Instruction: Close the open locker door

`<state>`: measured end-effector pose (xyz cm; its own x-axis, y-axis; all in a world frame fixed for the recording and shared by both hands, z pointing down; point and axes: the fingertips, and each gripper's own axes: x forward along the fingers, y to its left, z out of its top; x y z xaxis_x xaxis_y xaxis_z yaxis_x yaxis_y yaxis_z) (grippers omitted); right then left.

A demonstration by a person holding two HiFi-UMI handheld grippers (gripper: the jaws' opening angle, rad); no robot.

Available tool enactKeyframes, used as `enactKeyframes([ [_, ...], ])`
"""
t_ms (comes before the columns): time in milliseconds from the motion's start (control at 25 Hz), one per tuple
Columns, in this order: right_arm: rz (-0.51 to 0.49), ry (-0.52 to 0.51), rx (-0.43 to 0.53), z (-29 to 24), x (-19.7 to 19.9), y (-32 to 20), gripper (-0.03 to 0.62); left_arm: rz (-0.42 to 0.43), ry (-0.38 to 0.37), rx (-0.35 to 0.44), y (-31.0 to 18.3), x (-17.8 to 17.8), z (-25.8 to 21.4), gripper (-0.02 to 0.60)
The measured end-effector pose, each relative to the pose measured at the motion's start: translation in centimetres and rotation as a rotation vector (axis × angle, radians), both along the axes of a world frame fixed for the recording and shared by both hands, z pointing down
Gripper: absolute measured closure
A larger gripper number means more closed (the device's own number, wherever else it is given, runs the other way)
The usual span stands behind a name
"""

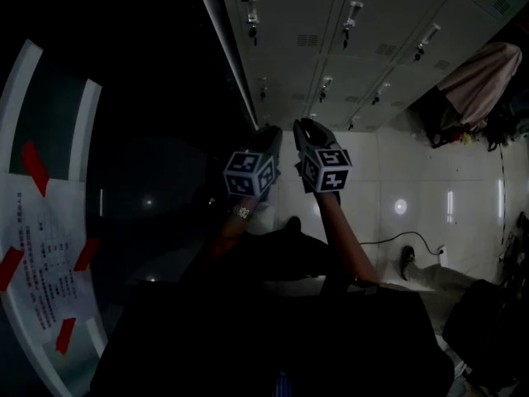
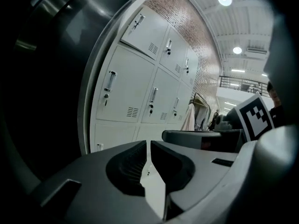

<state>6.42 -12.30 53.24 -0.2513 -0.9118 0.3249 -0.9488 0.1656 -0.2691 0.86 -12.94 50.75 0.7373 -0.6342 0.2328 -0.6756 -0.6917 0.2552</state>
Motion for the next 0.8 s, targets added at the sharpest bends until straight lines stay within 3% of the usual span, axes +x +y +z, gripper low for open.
enactKeyframes([
  [160,0.057,-0.011,-0.057,1.8,1.7,4.2,0.528,-0.004,-0.042,-0.036,4.0,1.1,1.8,0.551],
  [320,0.076,0.003,-0.117,2.8,2.0,6.3,0.528,0.021,-0.051,-0.018,5.3,1.7,1.1,0.551],
  [800,0.003,0.071,-0.076,0.6,-1.9,4.4,0.528,0.015,-0.007,0.012,3.6,-0.2,-0.8,0.551],
])
